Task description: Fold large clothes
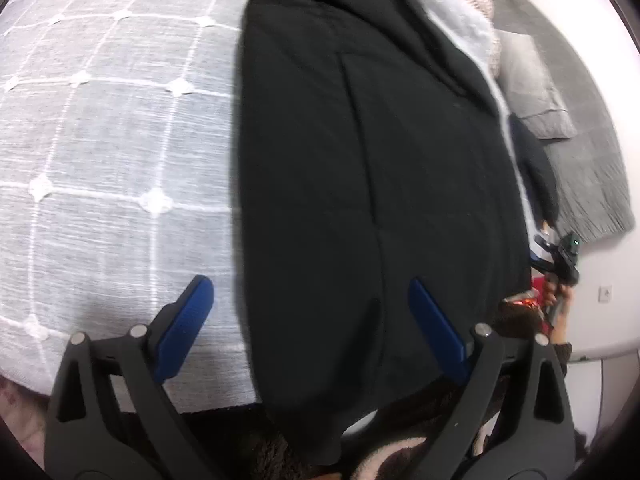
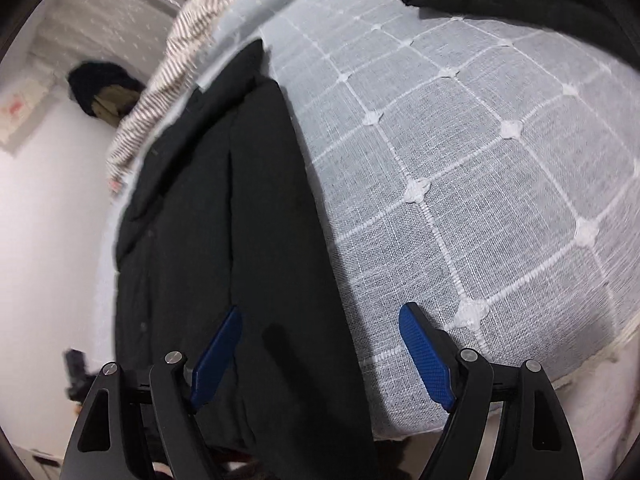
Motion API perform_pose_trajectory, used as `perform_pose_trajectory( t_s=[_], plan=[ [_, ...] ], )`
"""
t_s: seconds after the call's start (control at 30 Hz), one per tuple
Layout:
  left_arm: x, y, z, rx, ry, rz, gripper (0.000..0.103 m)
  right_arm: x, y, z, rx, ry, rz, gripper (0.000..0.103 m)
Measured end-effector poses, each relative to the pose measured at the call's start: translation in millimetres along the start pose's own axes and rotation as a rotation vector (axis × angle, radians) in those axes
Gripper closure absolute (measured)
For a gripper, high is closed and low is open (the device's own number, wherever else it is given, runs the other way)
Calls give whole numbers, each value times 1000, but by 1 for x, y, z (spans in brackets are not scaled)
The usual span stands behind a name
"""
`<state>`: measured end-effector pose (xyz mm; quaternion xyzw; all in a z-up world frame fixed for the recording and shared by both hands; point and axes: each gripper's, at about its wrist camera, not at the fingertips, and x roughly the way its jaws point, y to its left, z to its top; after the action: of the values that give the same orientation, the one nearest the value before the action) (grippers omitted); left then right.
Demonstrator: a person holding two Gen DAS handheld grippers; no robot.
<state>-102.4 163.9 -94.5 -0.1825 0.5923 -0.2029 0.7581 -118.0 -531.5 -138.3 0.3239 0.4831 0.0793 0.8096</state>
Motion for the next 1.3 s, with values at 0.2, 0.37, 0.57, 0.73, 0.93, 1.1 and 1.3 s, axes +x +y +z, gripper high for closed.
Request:
perform_pose_trajectory(
  t_s=[0.2,0.37,0.57,0.73,0.93,1.1,1.3],
  plan=[
    [15,-10,-8,28,12,-159,6,4,-19,-17,132,33,246,21],
    [21,-22,-7,-27,-39,-146,10,21,-11,-35,137,86,376,45],
    [27,-35,-14,-65,-44,-120,62,38,0,-45,134,130,396,82],
    [7,-34,-9,-113,-104,-143,86,11,22,-40,71,59,400,90],
    [-66,-73,-9,-34,-340,-289,91,-48,79,-33,-65,-100,544,91],
    [-128,-98,-20,36,-494,-375,93,-97,125,-47,-209,-200,632,92],
    [-200,-97,-51,95,-635,-424,93,-159,159,-81,-325,-309,648,91]
  ],
)
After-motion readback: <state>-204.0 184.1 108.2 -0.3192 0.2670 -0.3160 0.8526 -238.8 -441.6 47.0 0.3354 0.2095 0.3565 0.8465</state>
